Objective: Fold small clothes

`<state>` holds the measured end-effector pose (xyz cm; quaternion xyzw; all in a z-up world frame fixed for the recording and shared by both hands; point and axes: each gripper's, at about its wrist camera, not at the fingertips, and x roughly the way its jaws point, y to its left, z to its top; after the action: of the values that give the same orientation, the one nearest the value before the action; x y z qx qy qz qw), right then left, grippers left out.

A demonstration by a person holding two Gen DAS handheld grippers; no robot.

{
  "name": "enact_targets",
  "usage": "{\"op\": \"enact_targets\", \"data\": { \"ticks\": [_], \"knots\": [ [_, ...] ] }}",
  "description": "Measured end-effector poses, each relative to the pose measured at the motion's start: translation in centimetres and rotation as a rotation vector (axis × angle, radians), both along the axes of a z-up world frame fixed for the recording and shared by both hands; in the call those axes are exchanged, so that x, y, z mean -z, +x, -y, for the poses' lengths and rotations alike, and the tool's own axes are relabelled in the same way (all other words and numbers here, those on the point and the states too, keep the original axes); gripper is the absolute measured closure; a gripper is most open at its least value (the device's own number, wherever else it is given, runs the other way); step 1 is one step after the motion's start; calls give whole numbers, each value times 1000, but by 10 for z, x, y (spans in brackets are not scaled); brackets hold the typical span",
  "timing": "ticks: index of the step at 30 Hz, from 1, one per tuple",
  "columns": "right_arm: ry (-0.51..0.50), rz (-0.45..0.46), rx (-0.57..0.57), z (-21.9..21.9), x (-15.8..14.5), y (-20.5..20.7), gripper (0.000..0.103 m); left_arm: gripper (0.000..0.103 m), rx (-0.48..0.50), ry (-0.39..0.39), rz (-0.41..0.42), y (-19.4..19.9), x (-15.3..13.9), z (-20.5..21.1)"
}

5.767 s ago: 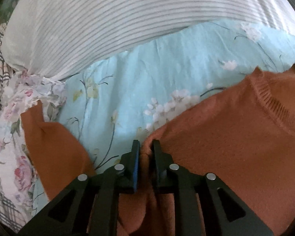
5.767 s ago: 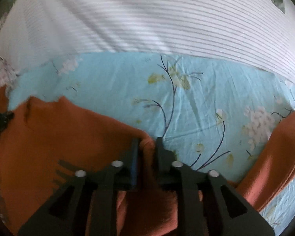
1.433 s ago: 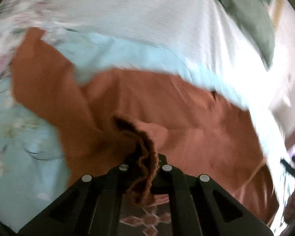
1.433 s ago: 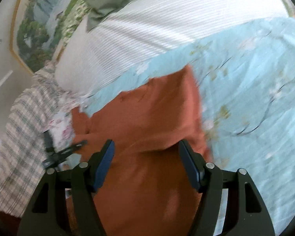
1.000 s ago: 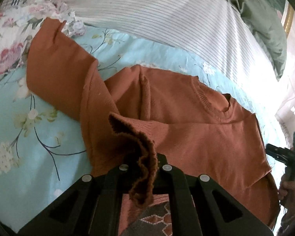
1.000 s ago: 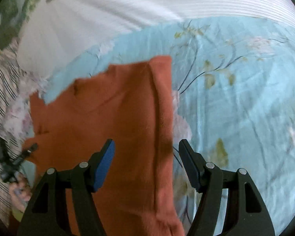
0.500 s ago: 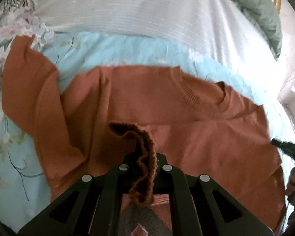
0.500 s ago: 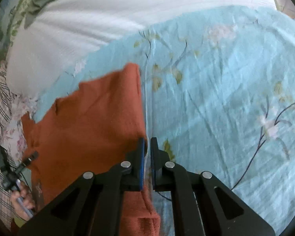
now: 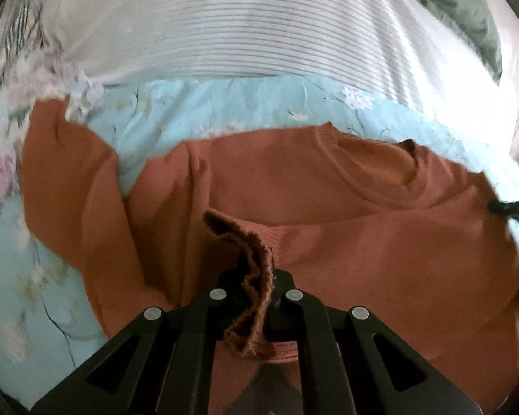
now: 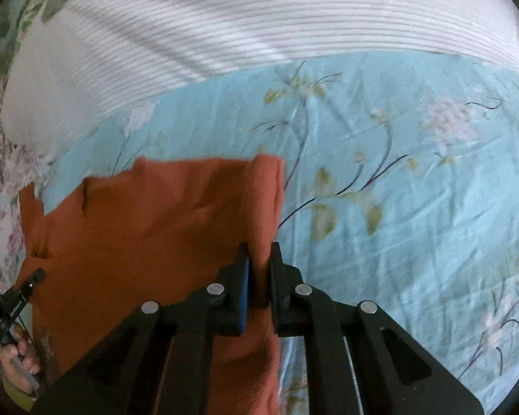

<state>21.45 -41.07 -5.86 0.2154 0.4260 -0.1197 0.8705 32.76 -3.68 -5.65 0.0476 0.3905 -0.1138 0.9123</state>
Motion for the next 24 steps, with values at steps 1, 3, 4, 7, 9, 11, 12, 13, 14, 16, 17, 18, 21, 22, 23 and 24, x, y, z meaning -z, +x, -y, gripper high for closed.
{"op": "enact_targets", "data": {
  "ticks": [1,3,4,7,9,11,12,13,14,16,17,18,21,22,23,24],
  "knots": [
    [17,-17,16,5,6,0,92,99,-5,15,0,4,2,2],
    [49,-30,46,11,11,-4,89,99,-18,28,-4,9,7,4],
    [40,-29,53,10,7,-8,85,99,-18,25,-10,9,7,4],
    [47,69,31,-9,-23,-30,83,99,-6,3,7,2,5,-1],
    [83,91,-64,-34,-29,-36,61,98,-5,1,-2,1,6,-2],
    [84,50,-150,-60,-21,-38,35,95,-13,-1,-17,-2,9,-6],
    [76,18,-164,-67,-14,-40,35,93,-19,-15,-29,-5,9,-10],
    [59,-23,-159,-71,-4,-41,35,92,-23,-28,-33,-7,9,-14],
    [53,-54,-136,-70,6,-46,35,88,-35,-46,-35,-12,7,-21],
    [89,-10,-99,-66,4,-58,35,87,-79,-78,-29,-23,1,-41],
    [109,11,-86,-66,-1,-64,35,87,-84,-105,-31,-26,-2,-51],
    [145,55,-90,-68,-10,-73,35,86,-98,-144,-36,-29,-6,-65],
    [202,129,-129,-82,-24,-91,35,66,-185,-184,-25,-28,-18,-98],
    [211,139,-141,-88,-27,-94,35,64,-204,-209,-27,-24,-21,-110],
    [231,155,-160,-95,-29,-101,35,60,-222,-225,-33,-20,-23,-119],
    [250,163,-175,-103,-29,-106,35,52,-249,-244,-43,-13,-26,-129]
  ]
}}
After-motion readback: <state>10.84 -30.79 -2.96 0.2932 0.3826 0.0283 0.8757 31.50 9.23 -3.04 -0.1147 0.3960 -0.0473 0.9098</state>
